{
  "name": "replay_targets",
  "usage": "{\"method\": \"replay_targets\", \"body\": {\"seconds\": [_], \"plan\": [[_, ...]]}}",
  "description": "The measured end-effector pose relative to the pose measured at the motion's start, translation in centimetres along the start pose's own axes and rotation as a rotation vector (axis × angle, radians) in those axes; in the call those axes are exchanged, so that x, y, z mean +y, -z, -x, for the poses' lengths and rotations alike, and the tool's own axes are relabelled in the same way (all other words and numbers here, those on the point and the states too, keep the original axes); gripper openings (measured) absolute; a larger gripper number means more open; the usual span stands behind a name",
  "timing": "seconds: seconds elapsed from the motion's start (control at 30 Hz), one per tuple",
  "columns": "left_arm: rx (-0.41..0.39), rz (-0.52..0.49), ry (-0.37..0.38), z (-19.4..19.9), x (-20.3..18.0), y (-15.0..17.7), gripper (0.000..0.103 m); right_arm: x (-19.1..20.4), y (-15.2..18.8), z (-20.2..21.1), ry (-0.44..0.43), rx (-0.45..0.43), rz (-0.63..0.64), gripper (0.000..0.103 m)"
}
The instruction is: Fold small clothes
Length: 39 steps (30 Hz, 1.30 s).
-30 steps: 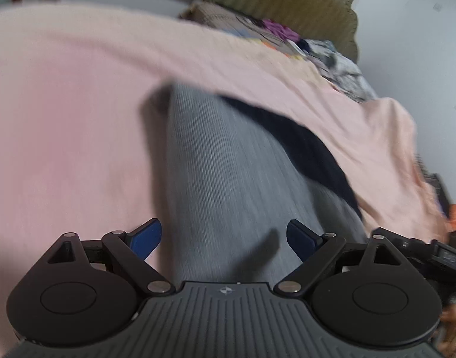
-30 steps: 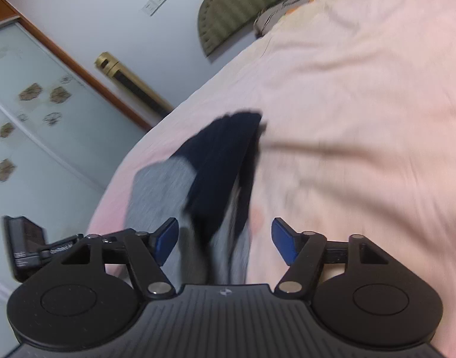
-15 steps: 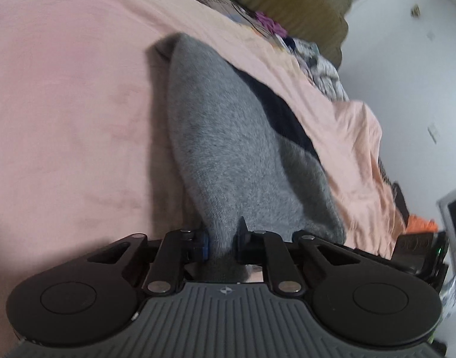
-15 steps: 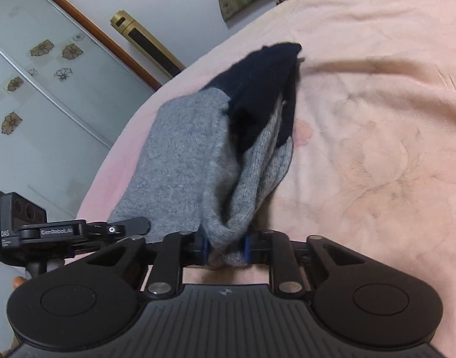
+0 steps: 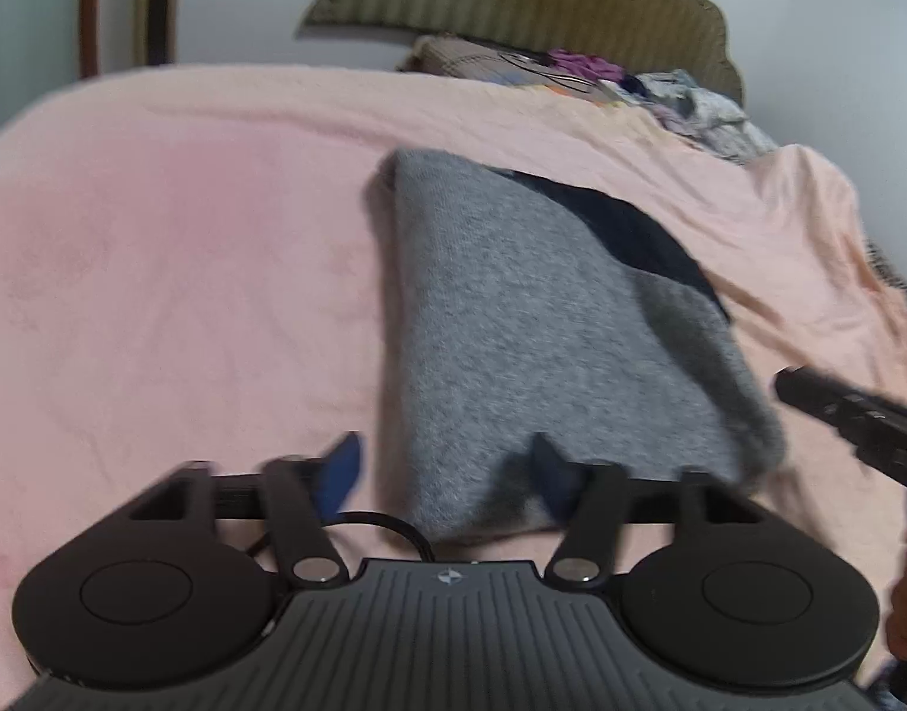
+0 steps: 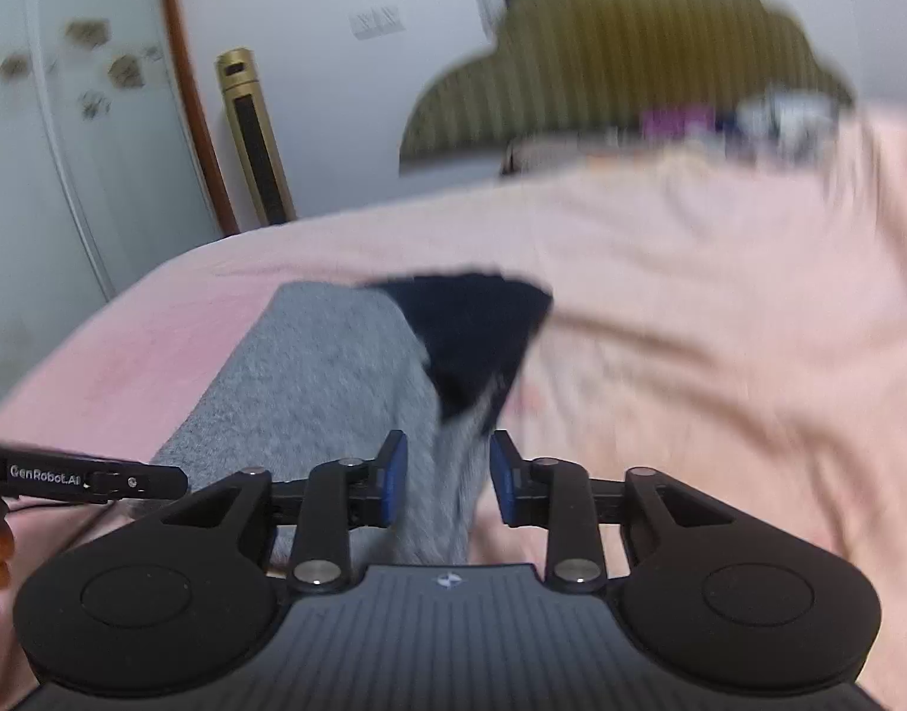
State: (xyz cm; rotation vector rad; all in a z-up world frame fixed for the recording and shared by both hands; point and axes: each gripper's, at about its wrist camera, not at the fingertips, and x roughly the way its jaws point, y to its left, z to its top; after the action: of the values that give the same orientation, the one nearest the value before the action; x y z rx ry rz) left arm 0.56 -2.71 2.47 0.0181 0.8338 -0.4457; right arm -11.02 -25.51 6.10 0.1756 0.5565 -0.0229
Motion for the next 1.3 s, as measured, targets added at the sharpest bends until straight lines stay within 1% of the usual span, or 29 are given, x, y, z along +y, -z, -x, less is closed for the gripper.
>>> {"method": "replay_targets", "body": {"seconds": [0.07, 0.13, 0.2, 0.27, 0.3, 0.37, 0.43, 0.63, 0.8, 0.87, 0.9, 0.93, 0.97, 1.03, 1.07, 1.1, 1.13, 1.17, 1.23, 1.3], "plan": [[-0.019, -0.022, -0.053, 0.0, -0.5, 0.3, 0.072, 1.5, 0.3, -0.1, -0.035, -0.014, 0.046, 0.031], [-0.019, -0.036, -0.08, -0.1, -0.7, 0.7, 0.073, 2.7, 0.8, -0.9, -0.069, 0.004, 0.072, 0.031], [-0.015, -0.038, -0.1, -0.2, -0.9, 0.9, 0.073, 3.3, 1.4, -2.5, -0.043, 0.057, 0.073, 0.031], [-0.016, -0.038, -0.106, -0.1, -0.9, 1.2, 0.076, 2.9, 1.9, -4.2, 0.021, 0.111, 0.057, 0.031], [-0.017, -0.039, -0.109, 0.0, -0.9, 1.3, 0.076, 2.6, 2.3, -4.5, 0.035, 0.115, 0.042, 0.031], [-0.026, -0.05, -0.12, 0.3, -1.0, 1.5, 0.077, 2.2, 2.3, -4.3, 0.018, 0.107, 0.005, 0.031], [-0.031, -0.057, -0.13, 0.5, -1.1, 1.6, 0.079, 2.3, 2.3, -4.1, 0.018, 0.106, 0.012, 0.031], [-0.028, -0.047, -0.12, 1.0, -1.0, 1.9, 0.081, 2.9, 2.8, -4.1, 0.045, 0.105, 0.026, 0.031], [-0.039, -0.05, -0.14, 2.4, -0.7, 2.1, 0.084, 3.3, 2.8, -4.2, 0.063, 0.105, 0.025, 0.033], [-0.039, -0.053, -0.166, 3.1, -0.3, 2.2, 0.086, 3.5, 2.8, -4.1, 0.059, 0.104, 0.027, 0.044], [-0.041, -0.054, -0.186, 3.6, 0.1, 2.2, 0.087, 3.7, 2.9, -4.0, 0.054, 0.104, 0.028, 0.048], [-0.046, -0.055, -0.212, 4.2, 0.6, 2.3, 0.091, 3.9, 2.9, -3.9, 0.051, 0.102, 0.032, 0.057], [-0.057, -0.054, -0.253, 5.0, 1.2, 2.2, 0.097, 4.1, 3.0, -3.7, 0.05, 0.099, 0.037, 0.063], [-0.099, -0.035, -0.363, 6.5, 2.6, 2.0, 0.101, 4.5, 3.2, -3.1, 0.058, 0.079, 0.046, 0.066], [-0.131, -0.02, -0.405, 7.4, 3.4, 1.9, 0.103, 4.7, 3.3, -2.8, 0.062, 0.071, 0.051, 0.069], [-0.152, -0.007, -0.422, 8.1, 3.9, 1.8, 0.103, 4.9, 3.3, -2.6, 0.064, 0.068, 0.053, 0.071], [-0.161, 0.007, -0.417, 8.5, 4.2, 1.7, 0.103, 5.1, 3.4, -2.5, 0.066, 0.067, 0.051, 0.073], [-0.155, 0.017, -0.39, 8.6, 4.3, 1.6, 0.103, 5.2, 3.5, -2.4, 0.07, 0.066, 0.048, 0.074], [-0.123, 0.014, -0.303, 8.4, 3.6, 1.9, 0.103, 5.6, 3.6, -2.2, 0.079, 0.068, 0.051, 0.075], [-0.094, -0.009, -0.248, 7.5, 2.1, 2.6, 0.103, 6.1, 3.7, -1.9, 0.09, 0.067, 0.062, 0.077]]}}
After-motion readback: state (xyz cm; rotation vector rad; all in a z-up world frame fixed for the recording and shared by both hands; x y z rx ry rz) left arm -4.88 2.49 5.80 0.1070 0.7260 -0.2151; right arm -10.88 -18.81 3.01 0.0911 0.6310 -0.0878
